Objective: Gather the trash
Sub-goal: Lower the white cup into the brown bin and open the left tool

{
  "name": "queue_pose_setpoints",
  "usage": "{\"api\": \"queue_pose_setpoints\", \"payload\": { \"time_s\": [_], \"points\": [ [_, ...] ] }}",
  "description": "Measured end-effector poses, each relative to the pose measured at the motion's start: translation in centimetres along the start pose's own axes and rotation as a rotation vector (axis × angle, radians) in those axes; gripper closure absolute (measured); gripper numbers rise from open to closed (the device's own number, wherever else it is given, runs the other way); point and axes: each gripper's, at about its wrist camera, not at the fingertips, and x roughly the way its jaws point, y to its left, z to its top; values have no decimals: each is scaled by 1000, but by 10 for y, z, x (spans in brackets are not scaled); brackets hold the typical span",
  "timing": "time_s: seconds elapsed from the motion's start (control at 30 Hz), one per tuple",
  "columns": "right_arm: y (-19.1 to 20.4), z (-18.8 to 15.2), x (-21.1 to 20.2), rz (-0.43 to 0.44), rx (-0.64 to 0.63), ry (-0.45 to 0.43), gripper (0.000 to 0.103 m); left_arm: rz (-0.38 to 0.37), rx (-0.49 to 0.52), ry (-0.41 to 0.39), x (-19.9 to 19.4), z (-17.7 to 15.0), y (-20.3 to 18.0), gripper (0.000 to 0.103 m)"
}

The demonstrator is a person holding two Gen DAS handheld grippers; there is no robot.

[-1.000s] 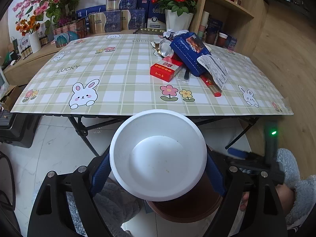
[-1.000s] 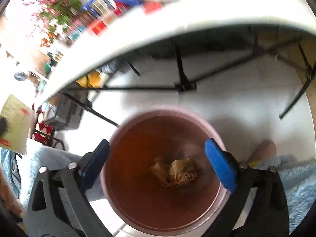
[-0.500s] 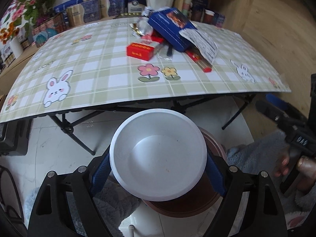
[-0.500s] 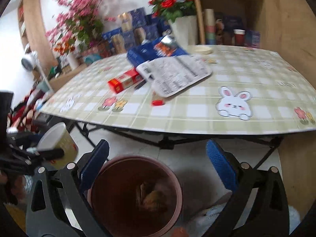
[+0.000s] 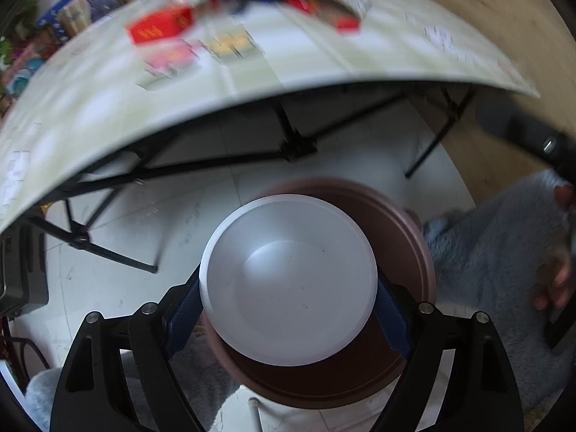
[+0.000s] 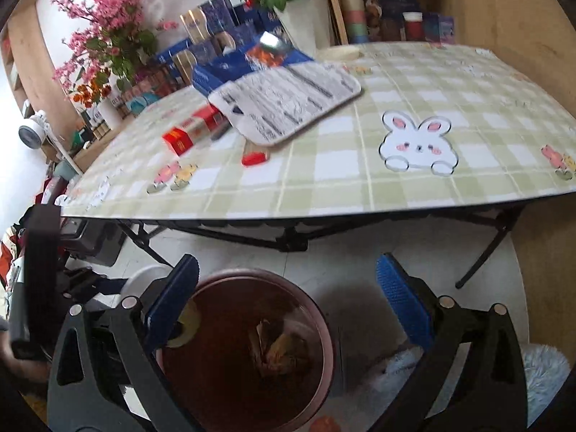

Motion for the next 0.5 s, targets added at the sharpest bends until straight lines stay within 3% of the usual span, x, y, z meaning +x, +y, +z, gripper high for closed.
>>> {"api": "queue_pose_setpoints", "payload": {
  "time_s": [0.1,0.27,0.37,0.5],
  "points": [
    [-6,0,4,-1,21,13,6,0,40,39,23,-2,-10,21],
    [-23,1,3,2,103,6,6,-25,22,96,54,3,-21,21],
    [-29,2,1,1,137,-3,6,-37,35,97,61,9,-29,20],
    [-34,2,-4,0,154,-22,6,-65,24,30,47,16,-32,7]
  ]
}}
